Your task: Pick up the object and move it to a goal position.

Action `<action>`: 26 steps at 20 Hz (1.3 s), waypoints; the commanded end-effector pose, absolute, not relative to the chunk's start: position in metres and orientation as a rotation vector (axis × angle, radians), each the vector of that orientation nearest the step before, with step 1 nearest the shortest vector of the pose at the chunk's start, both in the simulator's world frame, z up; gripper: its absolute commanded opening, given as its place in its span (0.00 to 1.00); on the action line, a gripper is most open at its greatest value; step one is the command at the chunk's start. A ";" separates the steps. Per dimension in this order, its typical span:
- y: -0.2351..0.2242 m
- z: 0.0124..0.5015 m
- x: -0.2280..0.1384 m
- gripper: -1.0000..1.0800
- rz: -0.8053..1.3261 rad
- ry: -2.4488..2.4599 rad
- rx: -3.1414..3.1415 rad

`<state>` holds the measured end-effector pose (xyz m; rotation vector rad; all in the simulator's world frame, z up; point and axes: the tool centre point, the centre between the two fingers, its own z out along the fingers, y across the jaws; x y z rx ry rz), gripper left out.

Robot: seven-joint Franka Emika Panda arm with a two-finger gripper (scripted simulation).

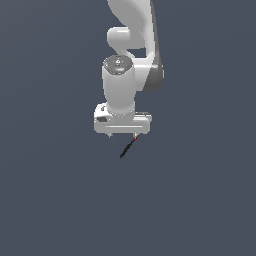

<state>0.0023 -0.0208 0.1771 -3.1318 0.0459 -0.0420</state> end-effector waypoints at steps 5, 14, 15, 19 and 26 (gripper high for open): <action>-0.014 0.159 -0.005 0.96 -0.034 0.160 -3.126; 0.000 0.116 -0.027 0.96 -0.018 0.455 -3.095; 0.002 0.110 -0.030 0.96 -0.016 0.494 -3.090; 0.007 0.091 -0.042 0.96 -0.009 0.636 -3.067; 0.013 0.068 -0.059 0.96 -0.002 0.810 -3.032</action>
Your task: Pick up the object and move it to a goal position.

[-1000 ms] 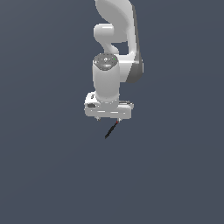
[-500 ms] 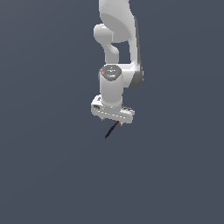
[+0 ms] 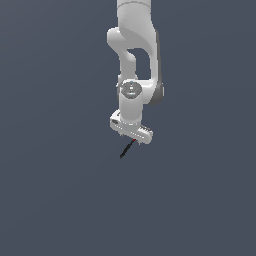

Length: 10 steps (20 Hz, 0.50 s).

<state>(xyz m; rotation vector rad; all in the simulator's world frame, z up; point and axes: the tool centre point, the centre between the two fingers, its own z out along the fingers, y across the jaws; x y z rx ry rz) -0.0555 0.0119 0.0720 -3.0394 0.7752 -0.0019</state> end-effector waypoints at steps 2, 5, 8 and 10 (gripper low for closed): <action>0.014 0.064 -0.062 0.96 -0.001 0.842 -3.024; 0.015 0.060 -0.065 0.96 0.000 0.874 -3.017; 0.015 0.058 -0.066 0.96 0.000 0.889 -3.013; 0.015 0.059 -0.066 0.96 0.001 0.883 -3.015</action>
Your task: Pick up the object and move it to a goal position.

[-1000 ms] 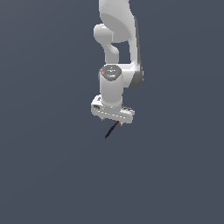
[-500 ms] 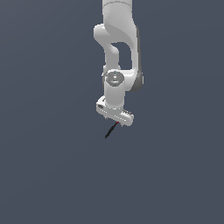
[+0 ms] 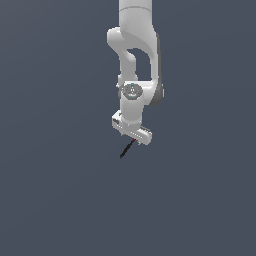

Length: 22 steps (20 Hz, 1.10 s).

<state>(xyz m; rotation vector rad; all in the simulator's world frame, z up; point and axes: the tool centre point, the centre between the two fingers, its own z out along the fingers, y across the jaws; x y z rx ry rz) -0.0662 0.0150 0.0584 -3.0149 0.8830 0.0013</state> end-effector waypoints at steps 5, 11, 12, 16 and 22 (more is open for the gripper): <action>0.015 0.051 -0.066 0.96 0.001 0.884 -3.014; 0.015 0.025 -0.068 0.96 0.000 0.889 -3.013; 0.015 0.021 -0.068 0.96 0.000 0.889 -3.013; 0.015 0.010 -0.067 0.96 0.000 0.890 -3.013; 0.015 0.008 -0.067 0.00 0.000 0.890 -3.013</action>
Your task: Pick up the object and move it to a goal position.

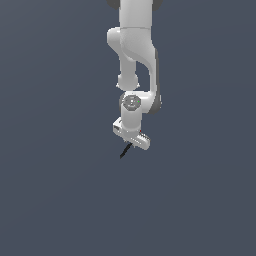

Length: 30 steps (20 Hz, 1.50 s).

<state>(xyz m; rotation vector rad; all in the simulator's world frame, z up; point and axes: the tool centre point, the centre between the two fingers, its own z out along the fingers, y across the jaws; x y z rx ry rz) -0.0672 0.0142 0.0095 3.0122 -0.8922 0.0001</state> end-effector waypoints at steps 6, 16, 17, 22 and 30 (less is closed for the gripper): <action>0.015 0.008 -0.067 0.00 0.000 -0.890 3.013; 0.019 0.026 -0.067 0.00 0.002 -0.896 3.011; 0.021 0.031 -0.067 0.00 0.002 -0.896 3.011; 0.033 0.061 -0.067 0.00 0.001 -0.896 3.011; 0.063 0.137 -0.066 0.00 0.001 -0.896 3.010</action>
